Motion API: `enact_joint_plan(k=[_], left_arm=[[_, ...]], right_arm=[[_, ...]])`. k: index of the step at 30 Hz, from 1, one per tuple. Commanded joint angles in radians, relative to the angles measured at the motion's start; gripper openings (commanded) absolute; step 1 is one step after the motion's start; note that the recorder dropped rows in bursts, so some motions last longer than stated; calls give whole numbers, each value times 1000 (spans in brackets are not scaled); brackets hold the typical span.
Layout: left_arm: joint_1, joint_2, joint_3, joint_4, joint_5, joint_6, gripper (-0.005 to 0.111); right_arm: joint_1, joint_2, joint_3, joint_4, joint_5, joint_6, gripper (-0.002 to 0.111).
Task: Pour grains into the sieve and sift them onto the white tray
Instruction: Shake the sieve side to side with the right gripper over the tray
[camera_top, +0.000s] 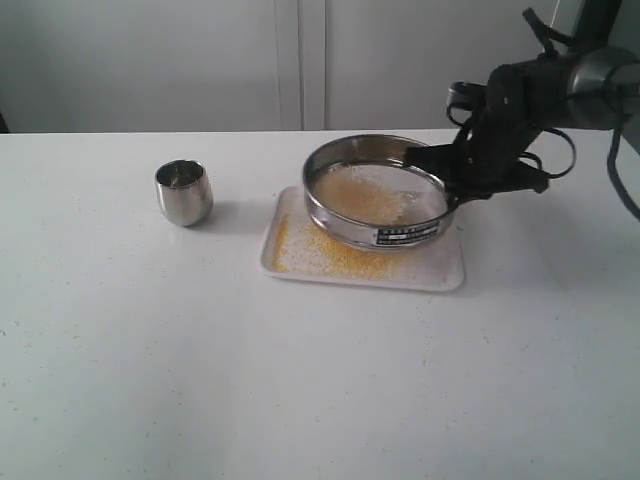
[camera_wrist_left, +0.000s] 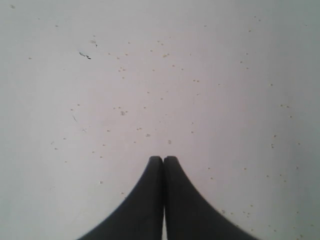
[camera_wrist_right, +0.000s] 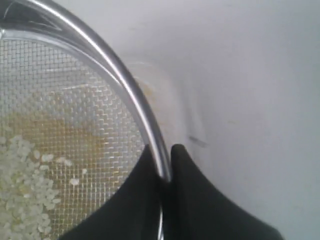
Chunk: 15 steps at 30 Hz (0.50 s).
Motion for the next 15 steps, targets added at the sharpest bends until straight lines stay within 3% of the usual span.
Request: enact_joint_plan(k=[1,4,6,11,15], left_arm=[[2,-8,4,-10,7,2,0],[2,-8,4,-10,7,2,0],[2,-8,4,-10,7,2,0],[2,-8,4,-10,7,2,0],[2,-8,4,-10,7,2,0]], right_arm=[[9,-17,-8,-27,-8,-66,0],[-55,-17,-8,59,42,-11,0],[-24,-17,-8,157,-24,-145,0],[-92,-19,-8,35,84,-64,0],[-73,-17,-8,178,18,-119,0]])
